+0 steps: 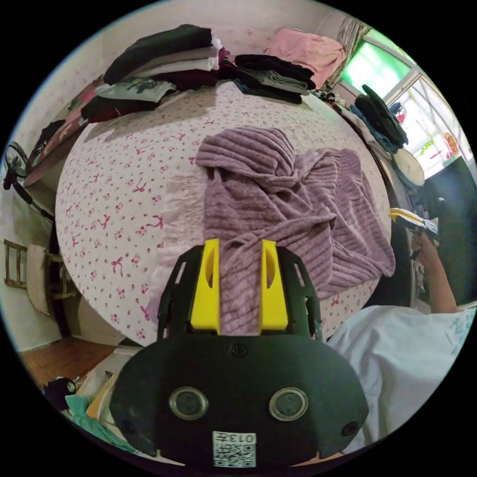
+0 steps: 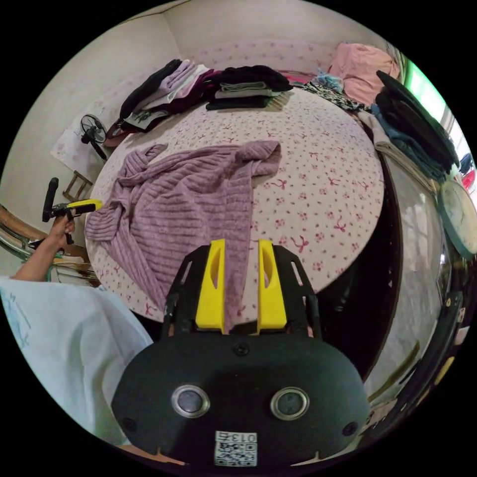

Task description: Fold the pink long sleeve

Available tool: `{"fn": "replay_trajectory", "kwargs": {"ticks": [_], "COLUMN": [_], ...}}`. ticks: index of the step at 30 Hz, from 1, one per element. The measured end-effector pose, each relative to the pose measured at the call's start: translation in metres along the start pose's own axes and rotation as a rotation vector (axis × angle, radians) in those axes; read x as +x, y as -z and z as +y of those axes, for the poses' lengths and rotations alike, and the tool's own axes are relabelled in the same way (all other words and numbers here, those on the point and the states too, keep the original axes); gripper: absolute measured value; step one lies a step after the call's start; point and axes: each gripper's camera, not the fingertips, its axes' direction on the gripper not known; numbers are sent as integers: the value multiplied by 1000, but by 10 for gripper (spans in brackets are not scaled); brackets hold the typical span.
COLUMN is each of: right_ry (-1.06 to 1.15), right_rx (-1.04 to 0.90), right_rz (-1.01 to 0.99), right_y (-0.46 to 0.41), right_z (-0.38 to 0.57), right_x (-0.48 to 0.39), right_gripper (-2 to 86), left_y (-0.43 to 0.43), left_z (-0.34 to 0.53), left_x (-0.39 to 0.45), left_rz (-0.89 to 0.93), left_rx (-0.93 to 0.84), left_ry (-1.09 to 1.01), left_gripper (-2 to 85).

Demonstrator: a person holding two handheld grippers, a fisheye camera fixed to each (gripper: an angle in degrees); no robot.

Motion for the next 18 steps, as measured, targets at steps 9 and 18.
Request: {"fn": "replay_trajectory", "kwargs": {"ticks": [9,18], "right_ry": [71,-109], "right_rx": [-103,54], "right_rz": [89,101], "right_y": [-51,-8], "right_z": [-35,-3], "right_x": [-40,0], "right_gripper": [38,18], "left_y": [-25,-1], "left_z": [-14,0], "left_x": [23,18], "left_rz": [-77,-136], "left_rx": [-26,-4], "left_ry": [-12,-26], "left_gripper": [86,40]}}
